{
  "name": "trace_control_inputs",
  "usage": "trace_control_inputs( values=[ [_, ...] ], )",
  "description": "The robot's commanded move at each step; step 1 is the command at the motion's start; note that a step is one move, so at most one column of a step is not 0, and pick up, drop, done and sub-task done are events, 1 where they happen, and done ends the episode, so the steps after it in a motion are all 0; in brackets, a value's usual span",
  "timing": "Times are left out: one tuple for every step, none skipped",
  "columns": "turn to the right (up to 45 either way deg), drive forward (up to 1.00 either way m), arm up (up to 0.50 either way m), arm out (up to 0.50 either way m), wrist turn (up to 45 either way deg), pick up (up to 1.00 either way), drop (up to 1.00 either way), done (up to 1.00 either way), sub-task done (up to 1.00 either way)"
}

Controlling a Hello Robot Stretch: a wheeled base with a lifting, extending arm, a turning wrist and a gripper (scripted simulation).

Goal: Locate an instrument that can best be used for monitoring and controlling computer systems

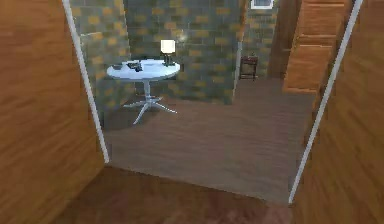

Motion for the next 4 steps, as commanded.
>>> trace_control_inputs(
  values=[
    [45.0, 0.00, 0.00, 0.00, 0.0, 0.00, 0.00, 0.00, 0.00],
    [15.0, 0.00, 0.00, 0.00, 0.0, 0.00, 0.00, 0.00, 0.00],
    [0.0, 0.20, 0.00, 0.00, 0.0, 0.00, 0.00, 0.00, 0.00],
    [-45.0, 0.00, 0.00, 0.00, 0.0, 0.00, 0.00, 0.00, 0.00]
  ],
)
